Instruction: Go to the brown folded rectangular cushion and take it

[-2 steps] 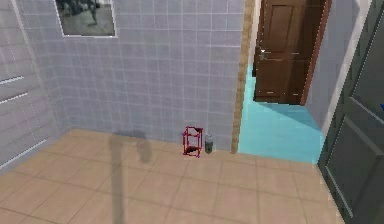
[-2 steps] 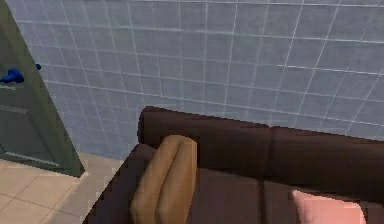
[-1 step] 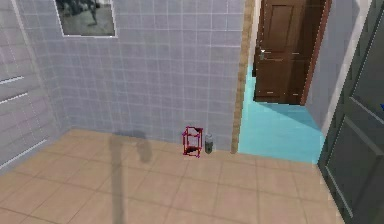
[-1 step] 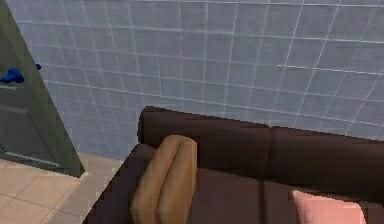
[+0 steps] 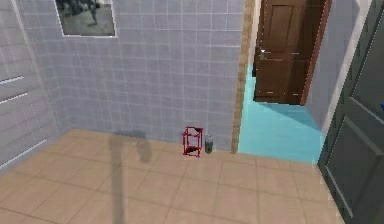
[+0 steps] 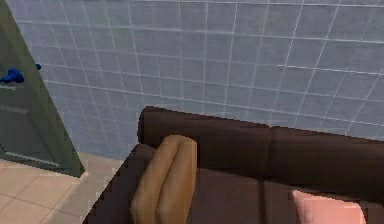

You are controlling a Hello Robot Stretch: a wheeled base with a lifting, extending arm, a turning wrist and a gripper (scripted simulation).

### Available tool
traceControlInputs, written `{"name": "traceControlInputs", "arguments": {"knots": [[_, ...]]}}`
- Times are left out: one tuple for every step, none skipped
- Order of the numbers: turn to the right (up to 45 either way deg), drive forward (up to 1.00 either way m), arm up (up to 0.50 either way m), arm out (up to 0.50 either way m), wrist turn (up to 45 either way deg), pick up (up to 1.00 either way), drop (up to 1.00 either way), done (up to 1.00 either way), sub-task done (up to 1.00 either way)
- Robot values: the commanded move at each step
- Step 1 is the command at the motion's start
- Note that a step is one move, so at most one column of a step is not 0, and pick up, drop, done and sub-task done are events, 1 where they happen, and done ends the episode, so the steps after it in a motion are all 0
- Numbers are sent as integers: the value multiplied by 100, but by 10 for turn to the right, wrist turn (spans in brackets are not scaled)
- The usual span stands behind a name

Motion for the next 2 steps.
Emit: {"name": "traceControlInputs", "arguments": {"knots": [[0, 0, 0, 0, 450, 0, 0, 0, 0], [0, 0, 0, 0, 450, 0, 0, 0, 0]]}}
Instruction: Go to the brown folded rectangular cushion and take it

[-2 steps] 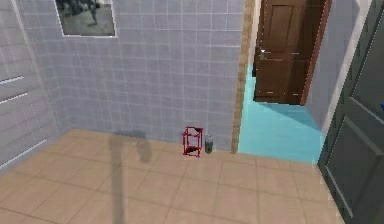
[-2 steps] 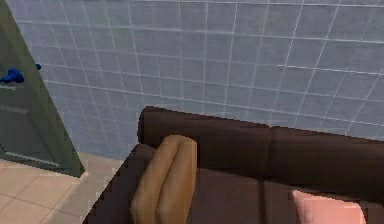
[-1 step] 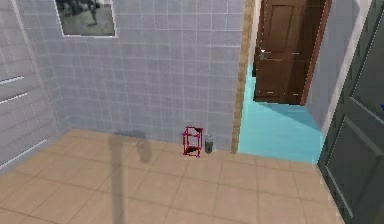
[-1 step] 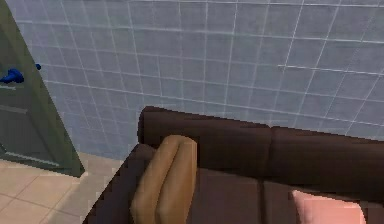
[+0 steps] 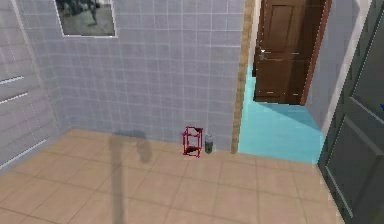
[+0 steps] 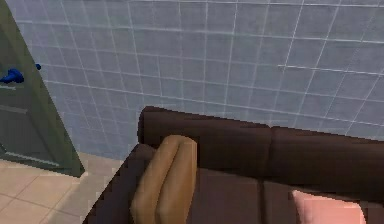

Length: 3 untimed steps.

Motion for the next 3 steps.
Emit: {"name": "traceControlInputs", "arguments": {"knots": [[0, 0, 0, 0, 450, 0, 0, 0, 0], [0, 0, 0, 0, 270, 0, 0, 0, 0], [0, 0, 0, 0, 0, 100, 0, 0, 0]]}}
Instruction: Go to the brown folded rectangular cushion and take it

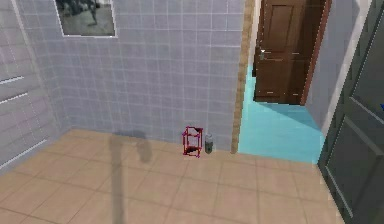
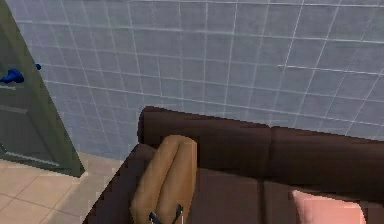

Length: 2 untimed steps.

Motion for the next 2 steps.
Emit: {"name": "traceControlInputs", "arguments": {"knots": [[0, 0, 10, 0, 0, 0, 0, 0, 0], [0, 0, 0, 0, 0, 0, 0, 100, 0]]}}
